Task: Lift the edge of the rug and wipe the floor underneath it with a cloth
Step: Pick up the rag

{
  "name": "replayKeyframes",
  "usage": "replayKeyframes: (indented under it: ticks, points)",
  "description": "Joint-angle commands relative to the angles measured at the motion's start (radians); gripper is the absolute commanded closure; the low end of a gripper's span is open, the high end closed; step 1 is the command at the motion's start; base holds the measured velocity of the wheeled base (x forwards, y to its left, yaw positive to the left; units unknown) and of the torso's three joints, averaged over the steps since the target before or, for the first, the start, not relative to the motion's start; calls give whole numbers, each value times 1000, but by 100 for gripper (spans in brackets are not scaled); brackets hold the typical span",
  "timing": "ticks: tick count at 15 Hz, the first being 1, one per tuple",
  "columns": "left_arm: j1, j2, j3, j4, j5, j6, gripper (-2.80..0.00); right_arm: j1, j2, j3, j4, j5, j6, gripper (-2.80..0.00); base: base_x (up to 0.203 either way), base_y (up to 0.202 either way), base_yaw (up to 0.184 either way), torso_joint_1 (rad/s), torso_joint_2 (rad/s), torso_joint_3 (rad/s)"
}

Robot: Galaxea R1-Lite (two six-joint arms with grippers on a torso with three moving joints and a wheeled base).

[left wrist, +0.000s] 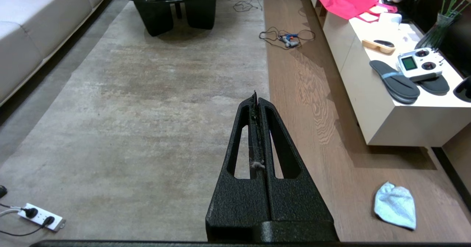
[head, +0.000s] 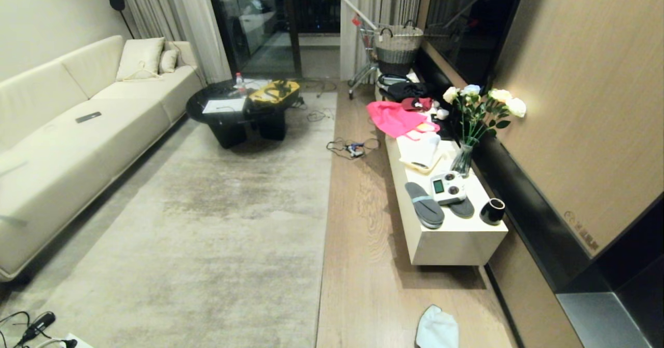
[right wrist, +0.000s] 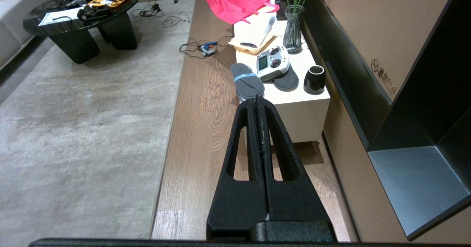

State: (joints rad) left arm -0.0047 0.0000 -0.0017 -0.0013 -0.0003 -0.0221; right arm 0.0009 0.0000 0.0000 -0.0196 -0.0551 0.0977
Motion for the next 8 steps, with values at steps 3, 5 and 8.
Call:
replayKeyframes:
  ticks: [3,5,8]
  points:
    - [0,0,0,0,0,-1,0,1,0,0,0,0,1,0,0,0,0,0,0,0]
    - [0,0,0,0,0,-1,0,0,0,0,0,0,1,0,0,0,0,0,0,0]
    - [0,0,0,0,0,1,0,1,1,0,0,0,1,0,0,0,0,0,0,0]
